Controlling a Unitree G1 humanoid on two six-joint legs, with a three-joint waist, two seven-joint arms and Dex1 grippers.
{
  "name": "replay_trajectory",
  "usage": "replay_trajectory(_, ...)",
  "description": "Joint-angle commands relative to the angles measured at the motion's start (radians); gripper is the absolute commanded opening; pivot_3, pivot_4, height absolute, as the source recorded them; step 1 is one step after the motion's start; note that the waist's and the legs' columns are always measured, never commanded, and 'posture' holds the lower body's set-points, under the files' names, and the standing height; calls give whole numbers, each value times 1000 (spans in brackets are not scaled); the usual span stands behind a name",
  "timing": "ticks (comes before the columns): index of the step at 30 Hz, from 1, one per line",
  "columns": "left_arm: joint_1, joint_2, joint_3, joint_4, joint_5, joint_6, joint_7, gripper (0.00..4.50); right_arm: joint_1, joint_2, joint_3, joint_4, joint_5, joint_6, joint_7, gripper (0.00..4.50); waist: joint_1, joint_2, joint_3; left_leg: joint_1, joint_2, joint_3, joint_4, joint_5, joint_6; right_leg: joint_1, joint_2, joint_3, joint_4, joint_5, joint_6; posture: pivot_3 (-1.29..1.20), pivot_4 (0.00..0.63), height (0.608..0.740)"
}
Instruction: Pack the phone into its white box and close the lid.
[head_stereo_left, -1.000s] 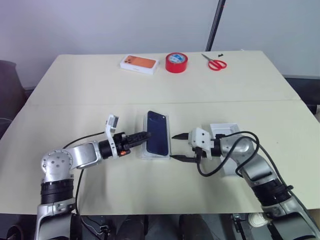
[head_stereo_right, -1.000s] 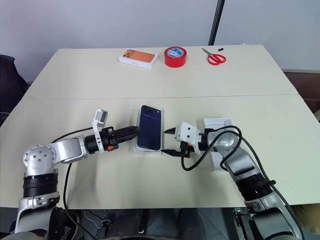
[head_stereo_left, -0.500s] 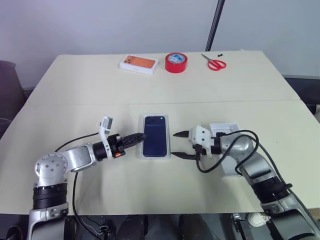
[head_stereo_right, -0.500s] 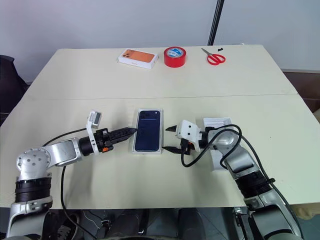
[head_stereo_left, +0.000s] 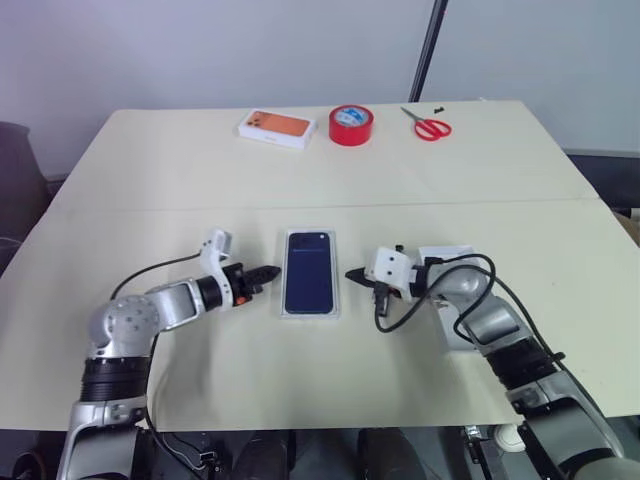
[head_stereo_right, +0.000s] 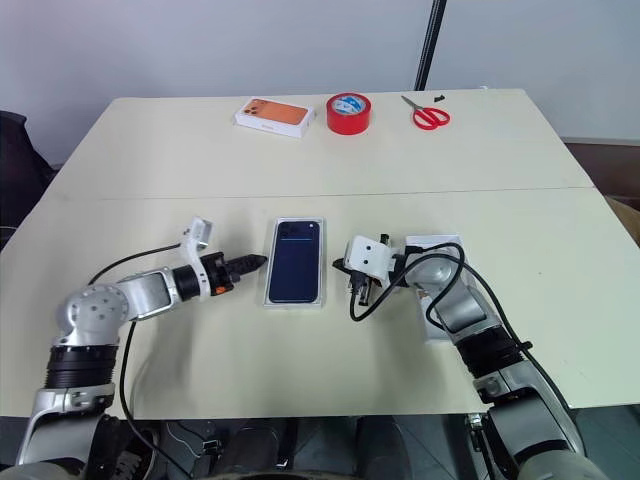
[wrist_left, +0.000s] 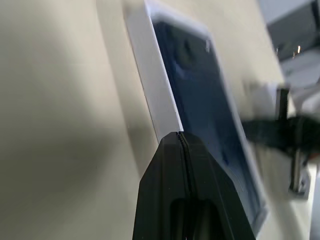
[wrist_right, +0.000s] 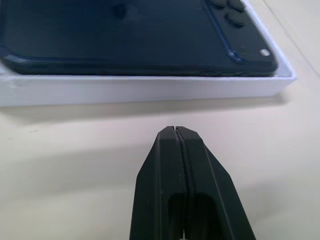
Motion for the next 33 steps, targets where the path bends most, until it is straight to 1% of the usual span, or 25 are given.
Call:
replay_trajectory(1, -8, 9, -29, -31, 51, -13, -44, 0, -19, 6, -2, -25, -5, 1, -4, 21, 0, 0, 0, 0, 0, 0, 0, 0, 0, 0, 0, 0, 0, 0, 0, 0, 150, 740)
replay_trajectory(5, 3, 12, -63, -36, 104, -21, -84, 0, -12, -6, -19, -38, 3, 8, 1, 21, 1, 0, 0, 0, 0, 0, 0, 0, 0, 0, 0, 0, 0, 0, 0, 0, 150, 740)
replay_trajectory(7, -5, -17, -72, -37, 115, -25, -90, 0, -9, -13, -26, -42, 6, 13, 0, 21, 2, 0, 0, 0, 0, 0, 0, 0, 0, 0, 0, 0, 0, 0, 0, 0, 150, 740)
replay_trajectory(9, -25, -69, -85, -38, 113, -12, -84, 0, -1, -34, -26, -50, -2, 11, 7, 21, 8, 0, 0, 0, -1, 0, 0, 0, 0, 0, 0, 0, 0, 0, 0, 0, 150, 740)
replay_trajectory(12, -58, -147, -145, -16, 165, -31, -96, 0, 16, -97, -31, -73, -23, 18, 20, 21, 31, 0, 0, 0, -1, 0, 1, 0, 0, 1, -1, 0, -1, 0, 1, 0, 150, 740)
replay_trajectory(14, -80, -188, -165, 6, 192, -44, -110, 0, 21, -133, -33, -87, -39, 35, 25, 21, 36, 0, 0, -1, -2, 0, 4, -1, 1, 2, -1, -1, -2, 1, 1, 0, 150, 740)
replay_trajectory(18, -114, -249, -191, 46, 234, -61, -140, 0, 42, -184, -61, -133, -22, 77, 45, 21, 33, 0, 0, -3, -2, 0, 6, -1, 3, 2, -1, -1, -2, 1, 2, 0, 150, 740)
replay_trajectory(22, -137, -280, -212, 90, 282, -83, -169, 0, 81, -231, -83, -184, -19, 102, 62, 21, 31, 0, 0, -3, -2, 0, 6, -1, 3, 2, -1, -1, -2, 1, 2, 0, 150, 740)
replay_trajectory(25, -152, -301, -229, 122, 313, -97, -197, 0, 151, -279, -96, -249, -26, 146, 74, 21, 37, 0, 0, -3, -2, 0, 6, -1, 3, 2, -1, -2, -2, 1, 2, 0, 150, 740)
replay_trajectory(29, -165, -320, -230, 137, 331, -90, -225, 0, 199, -293, -129, -305, -18, 182, 52, 21, 37, 0, 0, -4, -2, 0, 8, -2, 4, 3, -1, -2, -2, 1, 3, 0, 150, 740)
replay_trajectory(33, -157, -317, -229, 126, 345, -79, -243, 0, 216, -299, -144, -309, -26, 184, 39, 21, 35, 0, 0, -4, -2, 0, 8, -2, 4, 3, -1, -2, -2, 1, 3, 0, 150, 740)
